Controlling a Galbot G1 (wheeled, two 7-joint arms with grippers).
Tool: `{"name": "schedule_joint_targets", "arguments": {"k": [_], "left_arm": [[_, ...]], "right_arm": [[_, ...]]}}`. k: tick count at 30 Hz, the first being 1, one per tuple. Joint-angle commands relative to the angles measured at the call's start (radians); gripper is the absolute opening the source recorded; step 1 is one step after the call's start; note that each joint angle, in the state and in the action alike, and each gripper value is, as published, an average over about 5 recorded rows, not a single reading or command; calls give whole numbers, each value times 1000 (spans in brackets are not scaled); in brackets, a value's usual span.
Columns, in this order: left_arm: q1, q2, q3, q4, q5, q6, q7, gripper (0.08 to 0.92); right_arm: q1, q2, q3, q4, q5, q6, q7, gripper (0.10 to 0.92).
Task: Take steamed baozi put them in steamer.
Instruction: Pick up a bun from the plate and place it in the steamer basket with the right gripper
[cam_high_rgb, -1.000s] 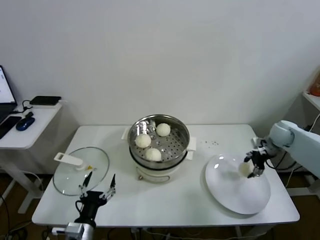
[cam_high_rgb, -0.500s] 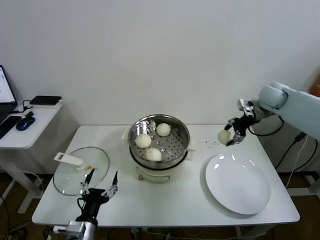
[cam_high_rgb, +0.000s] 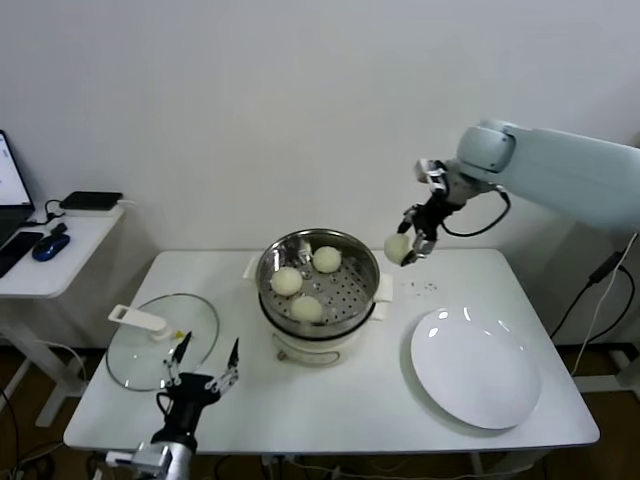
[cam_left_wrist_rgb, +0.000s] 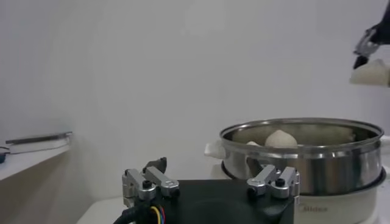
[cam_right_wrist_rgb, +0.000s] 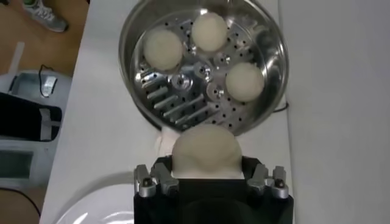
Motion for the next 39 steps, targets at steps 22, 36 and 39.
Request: {"name": "schedule_joint_targets", "arguments": {"k": [22,36,39], "left_arm": [[9,7,-10,12,-14,-13,0,823],[11,6,-10,22,-16,-18,0,823],[9,6,-10,23,-16,-18,0,823]], "right_arm": [[-202,294,-18,-156,67,-54,92,729],[-239,298,-4,-200,31,-50,90,738],[-243,298,0,-211,23,-48,88,738]]}}
